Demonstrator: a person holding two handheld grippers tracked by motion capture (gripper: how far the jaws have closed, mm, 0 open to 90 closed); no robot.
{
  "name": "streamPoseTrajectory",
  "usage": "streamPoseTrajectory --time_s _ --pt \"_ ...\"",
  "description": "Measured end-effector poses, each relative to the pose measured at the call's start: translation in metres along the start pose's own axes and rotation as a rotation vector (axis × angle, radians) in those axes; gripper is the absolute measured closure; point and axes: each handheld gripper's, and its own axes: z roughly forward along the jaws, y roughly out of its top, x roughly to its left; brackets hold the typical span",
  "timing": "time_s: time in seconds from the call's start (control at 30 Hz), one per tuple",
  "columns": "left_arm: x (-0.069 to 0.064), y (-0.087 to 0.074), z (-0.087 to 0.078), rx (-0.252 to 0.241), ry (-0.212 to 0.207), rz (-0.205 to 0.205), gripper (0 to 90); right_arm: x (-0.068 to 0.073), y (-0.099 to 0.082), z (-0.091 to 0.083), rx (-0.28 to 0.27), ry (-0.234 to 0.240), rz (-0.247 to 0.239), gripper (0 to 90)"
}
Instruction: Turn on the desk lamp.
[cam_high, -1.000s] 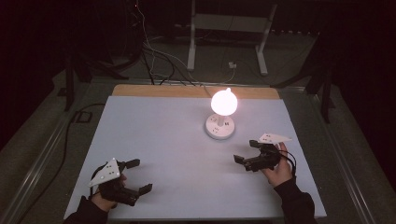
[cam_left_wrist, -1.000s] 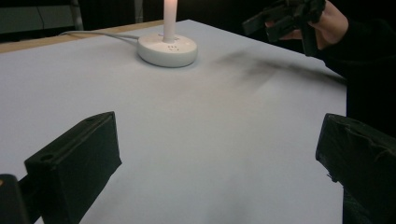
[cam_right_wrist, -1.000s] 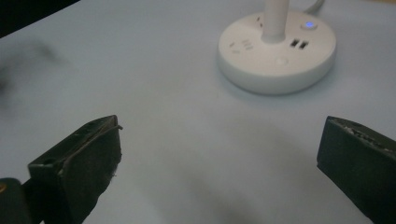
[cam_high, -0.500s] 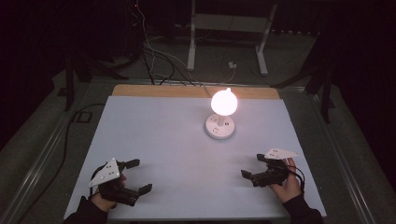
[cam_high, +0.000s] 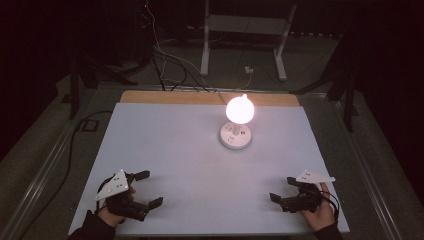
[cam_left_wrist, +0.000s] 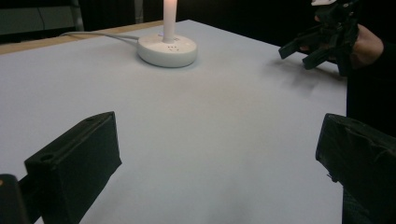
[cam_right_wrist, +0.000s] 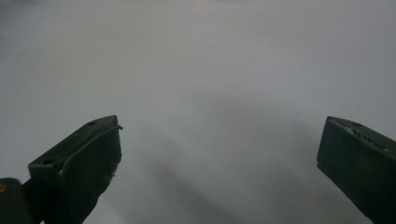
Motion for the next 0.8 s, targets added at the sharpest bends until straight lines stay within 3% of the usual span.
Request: streamPoseTrajectory --time_s 0.2,0.6,0.8 --pt "0.0000 -0.0001 0.0009 0.004 0.000 0.003 0.4 -0.0011 -0.0114 -0.0089 -0.002 -0.022 0.011 0.0" --pt "0.0001 -0.0004 0.0017 0.010 0.002 0.002 0.4 0.0017 -0.0086 -0.0024 0.007 -0.025 -0.023 0.0" --pt "-0.0011 0.0002 0.0013 0.006 0.003 0.006 0.4 0.0022 -0.0073 -0.0044 -0.007 -0.018 -0.011 0.0"
